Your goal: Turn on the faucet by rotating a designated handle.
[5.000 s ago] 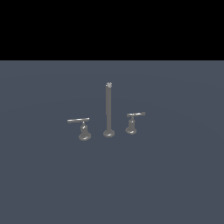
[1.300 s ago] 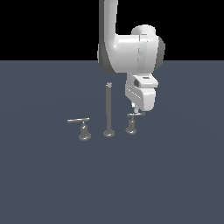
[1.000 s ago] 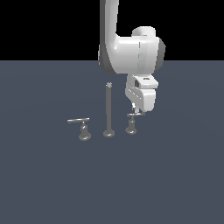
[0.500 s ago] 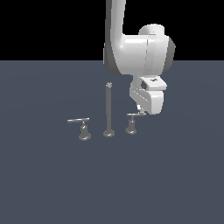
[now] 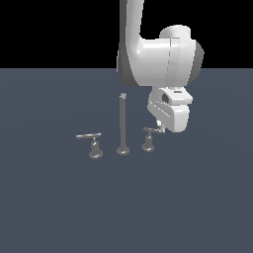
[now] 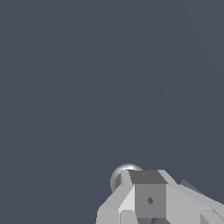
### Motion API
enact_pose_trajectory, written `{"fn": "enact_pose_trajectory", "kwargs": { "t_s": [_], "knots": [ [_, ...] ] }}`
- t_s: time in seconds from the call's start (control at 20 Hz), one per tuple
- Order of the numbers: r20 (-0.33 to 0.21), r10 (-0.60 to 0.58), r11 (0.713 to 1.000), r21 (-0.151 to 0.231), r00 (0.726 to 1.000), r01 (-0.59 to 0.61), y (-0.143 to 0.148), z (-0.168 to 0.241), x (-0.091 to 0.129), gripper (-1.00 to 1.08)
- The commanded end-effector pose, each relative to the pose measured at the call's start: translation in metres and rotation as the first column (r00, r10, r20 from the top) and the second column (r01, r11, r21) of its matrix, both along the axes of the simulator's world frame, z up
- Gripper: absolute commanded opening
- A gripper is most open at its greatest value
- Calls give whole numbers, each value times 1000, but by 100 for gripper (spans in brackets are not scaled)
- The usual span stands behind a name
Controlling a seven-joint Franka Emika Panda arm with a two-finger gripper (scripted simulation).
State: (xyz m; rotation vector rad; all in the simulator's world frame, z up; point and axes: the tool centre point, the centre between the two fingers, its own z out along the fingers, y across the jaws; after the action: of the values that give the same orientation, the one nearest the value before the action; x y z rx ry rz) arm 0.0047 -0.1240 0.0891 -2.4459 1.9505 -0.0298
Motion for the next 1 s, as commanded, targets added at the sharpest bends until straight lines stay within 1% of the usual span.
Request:
{"fn": "enact_pose_trajectory", "kwargs": {
  "t_s": [0.0,0.15,0.2,0.25,0.85,0.9,0.95],
  "knots": [
    [-21,-6,1000,2,1000,6,-3,0,-18,-100],
    [-23,-9,1000,2,1000,9,-4,0,-29,-100],
    [-23,-9,1000,2,1000,9,-4,0,-29,-100],
    [-9,-10,1000,-1,1000,10,-7,0,-20,-100],
    [-22,-10,1000,1,1000,10,23,0,-57,-100],
    [-22,-10,1000,1,1000,10,23,0,-57,-100],
    [-17,-33,999,-4,999,33,7,0,-54,-100]
  ]
}}
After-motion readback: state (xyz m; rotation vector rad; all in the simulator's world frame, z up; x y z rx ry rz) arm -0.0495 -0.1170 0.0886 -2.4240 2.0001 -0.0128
